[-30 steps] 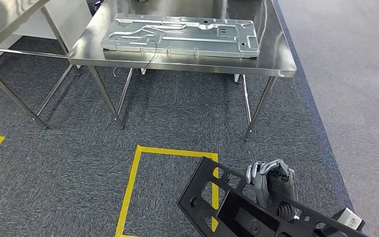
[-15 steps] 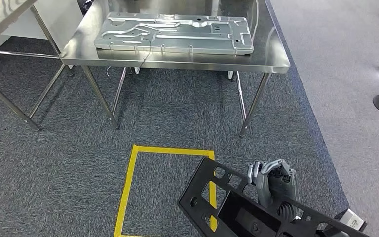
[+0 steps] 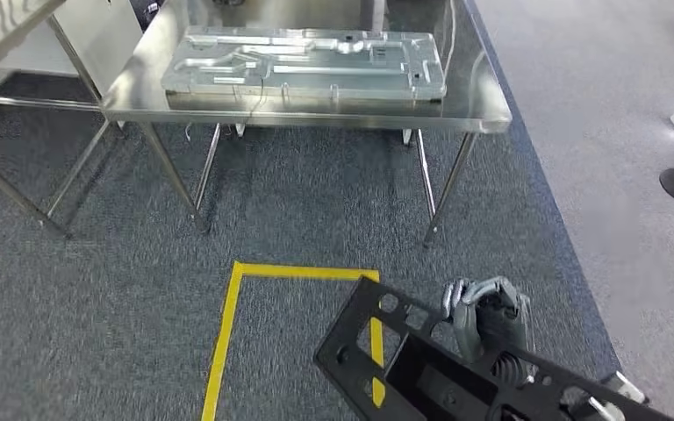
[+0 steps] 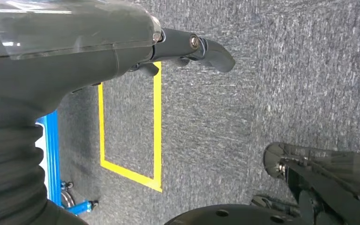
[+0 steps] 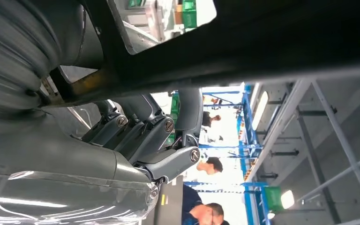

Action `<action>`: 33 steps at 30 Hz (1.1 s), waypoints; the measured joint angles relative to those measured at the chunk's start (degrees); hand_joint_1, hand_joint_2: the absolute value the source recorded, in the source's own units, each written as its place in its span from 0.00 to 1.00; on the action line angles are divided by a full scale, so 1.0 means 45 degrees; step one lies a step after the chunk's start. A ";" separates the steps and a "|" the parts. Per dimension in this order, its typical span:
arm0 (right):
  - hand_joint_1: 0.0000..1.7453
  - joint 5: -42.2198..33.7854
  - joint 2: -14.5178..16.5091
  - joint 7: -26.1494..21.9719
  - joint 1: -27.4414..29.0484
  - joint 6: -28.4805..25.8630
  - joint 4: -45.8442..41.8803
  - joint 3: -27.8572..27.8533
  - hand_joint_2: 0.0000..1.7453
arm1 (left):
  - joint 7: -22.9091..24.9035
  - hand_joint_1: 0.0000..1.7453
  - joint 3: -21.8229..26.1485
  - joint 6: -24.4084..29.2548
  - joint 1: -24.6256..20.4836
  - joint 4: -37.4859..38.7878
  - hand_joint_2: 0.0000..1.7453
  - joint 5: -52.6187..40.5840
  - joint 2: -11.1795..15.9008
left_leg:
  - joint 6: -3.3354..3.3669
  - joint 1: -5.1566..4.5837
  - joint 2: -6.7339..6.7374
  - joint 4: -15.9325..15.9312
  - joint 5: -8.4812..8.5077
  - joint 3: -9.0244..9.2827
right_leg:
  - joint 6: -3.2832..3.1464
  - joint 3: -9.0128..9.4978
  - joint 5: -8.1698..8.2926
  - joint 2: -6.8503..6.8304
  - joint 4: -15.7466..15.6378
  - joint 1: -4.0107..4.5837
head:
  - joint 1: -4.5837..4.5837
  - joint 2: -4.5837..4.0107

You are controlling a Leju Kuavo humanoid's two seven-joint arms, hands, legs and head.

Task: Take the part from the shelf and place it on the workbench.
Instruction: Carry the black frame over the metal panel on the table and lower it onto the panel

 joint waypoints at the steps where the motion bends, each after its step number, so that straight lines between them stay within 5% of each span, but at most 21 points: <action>1: 1.00 0.0078 -0.0007 -0.0011 -0.0096 -0.0045 -0.0024 -0.0030 1.00 | 0.0001 0.00 -0.0001 -0.0001 -0.0003 0.0000 1.00 -0.0006 -0.0005 | 0.0127 -0.0008 -0.0022 -0.0007 -0.0006 -0.0029 | 0.0053 -0.0017 -0.0022 0.0004 0.0009 -0.0002 | 0.0001 0.0000; 4: 1.00 0.0310 -0.0060 -0.0022 -0.0452 -0.0128 -0.0120 -0.0135 1.00 | 0.0022 0.00 -0.0005 -0.0010 -0.0007 0.0000 1.00 -0.0032 -0.0032 | 0.0359 0.0016 0.0019 -0.0062 -0.0014 -0.0040 | 0.0236 -0.0226 -0.0413 -0.0047 0.0543 -0.0035 | 0.0001 0.0000; 7: 1.00 0.0516 -0.0213 0.0034 -0.0911 -0.0251 -0.0159 -0.0302 1.00 | 0.0067 0.00 -0.0005 -0.0029 -0.0015 0.0000 1.00 -0.0067 -0.0039 | 0.0495 -0.0016 0.0066 -0.0072 -0.0058 -0.0053 | 0.0340 -0.1437 -0.1471 -0.0094 0.2902 -0.0073 | 0.0001 0.0000; 9: 1.00 0.0578 -0.0377 0.0137 -0.1238 -0.0290 -0.0143 -0.0460 1.00 | 0.0103 0.00 -0.0005 -0.0044 -0.0023 0.0000 1.00 -0.0105 -0.0040 | 0.0531 -0.0057 0.0072 -0.0070 -0.0083 -0.0044 | 0.0324 -0.1992 -0.1508 -0.0096 0.3750 -0.0074 | 0.0001 0.0000; 10: 1.00 0.0597 -0.0471 0.0207 -0.1428 -0.0291 -0.0125 -0.0553 1.00 | 0.0115 0.00 -0.0005 -0.0048 -0.0025 0.0000 1.00 -0.0123 -0.0044 | 0.0535 -0.0077 0.0066 -0.0070 -0.0089 -0.0023 | 0.0276 -0.1916 -0.1156 -0.0095 0.3424 -0.0064 | 0.0001 0.0000; 12: 1.00 0.0639 -0.0673 0.0380 -0.1857 -0.0294 -0.0064 -0.0757 1.00 | 0.0146 0.00 -0.0005 -0.0053 -0.0035 0.0000 1.00 -0.0147 -0.0068 | 0.0527 -0.0111 0.0053 -0.0074 -0.0099 0.0038 | 0.0087 -0.1220 -0.0195 -0.0093 0.1714 0.0017 | 0.0000 0.0000; 14: 1.00 0.0674 -0.0857 0.0575 -0.2269 -0.0290 0.0036 -0.0943 1.00 | 0.0172 0.00 -0.0005 -0.0050 -0.0043 0.0000 1.00 -0.0148 -0.0093 | 0.0460 -0.0135 0.0033 -0.0073 -0.0109 0.0048 | -0.0092 -0.0689 0.0298 -0.0107 0.0390 0.0125 | 0.0001 0.0000; 19: 1.00 0.0618 -0.1303 0.0917 -0.3273 -0.0124 0.0464 -0.1252 1.00 | 0.0148 0.00 -0.0005 -0.0016 -0.0032 0.0004 1.00 -0.0108 -0.0075 | 0.0153 -0.0163 0.0034 0.0178 -0.0289 -0.0092 | -0.0256 -0.0472 0.0473 -0.0133 -0.0139 0.0029 | 0.0001 0.0000; 22: 1.00 0.0426 -0.1683 0.1009 -0.3887 0.0051 0.0909 -0.1339 1.00 | 0.0046 0.00 -0.0005 -0.0005 -0.0083 0.0005 1.00 -0.0043 -0.0051 | -0.0005 -0.0126 0.0041 0.2415 -0.1287 -0.1237 | -0.0313 -0.0291 0.0500 -0.0195 -0.0268 -0.0034 | 0.0001 0.0000; 24: 1.00 0.0313 -0.1947 0.1036 -0.4178 0.0103 0.1226 -0.1384 1.00 | 0.0008 0.00 -0.0005 0.0004 -0.0138 0.0006 1.00 -0.0027 -0.0039 | -0.0095 -0.0096 0.0043 0.3515 -0.1465 -0.1931 | -0.0305 -0.0199 0.0428 -0.0219 -0.0252 -0.0035 | 0.0001 0.0000; 25: 1.00 0.0274 -0.2068 0.1046 -0.4304 0.0119 0.1368 -0.1407 1.00 | 0.0004 0.00 -0.0005 0.0009 -0.0149 0.0007 1.00 -0.0027 -0.0036 | -0.0122 -0.0081 0.0044 0.3362 -0.1180 -0.1935 | -0.0284 -0.0135 0.0372 -0.0214 -0.0238 -0.0043 | 0.0001 0.0000; 28: 1.00 0.0231 -0.2395 0.1053 -0.4625 0.0154 0.1661 -0.1472 1.00 | 0.0038 0.00 -0.0005 0.0021 -0.0080 0.0007 1.00 -0.0050 -0.0029 | -0.0107 -0.0019 0.0077 0.0922 0.0185 -0.0894 | -0.0137 0.0055 0.0092 -0.0165 -0.0106 -0.0040 | 0.0000 0.0000; 30: 1.00 0.0236 -0.2627 0.1064 -0.4752 0.0145 0.1793 -0.1531 1.00 | 0.0048 0.00 -0.0005 0.0022 -0.0052 0.0005 1.00 -0.0070 -0.0034 | 0.0051 -0.0014 0.0062 0.0096 0.0390 -0.0524 | -0.0018 0.0054 -0.0079 -0.0145 -0.0017 0.0011 | 0.0002 0.0000; 33: 1.00 0.0296 -0.2937 0.1101 -0.4915 0.0001 0.1954 -0.1595 1.00 | 0.0052 0.00 -0.0007 0.0023 -0.0060 0.0005 1.00 -0.0097 -0.0061 | 0.0315 -0.0030 0.0008 0.0048 0.0287 -0.0514 | 0.0147 0.0049 -0.0221 -0.0146 0.0033 0.0008 | 0.0005 0.0000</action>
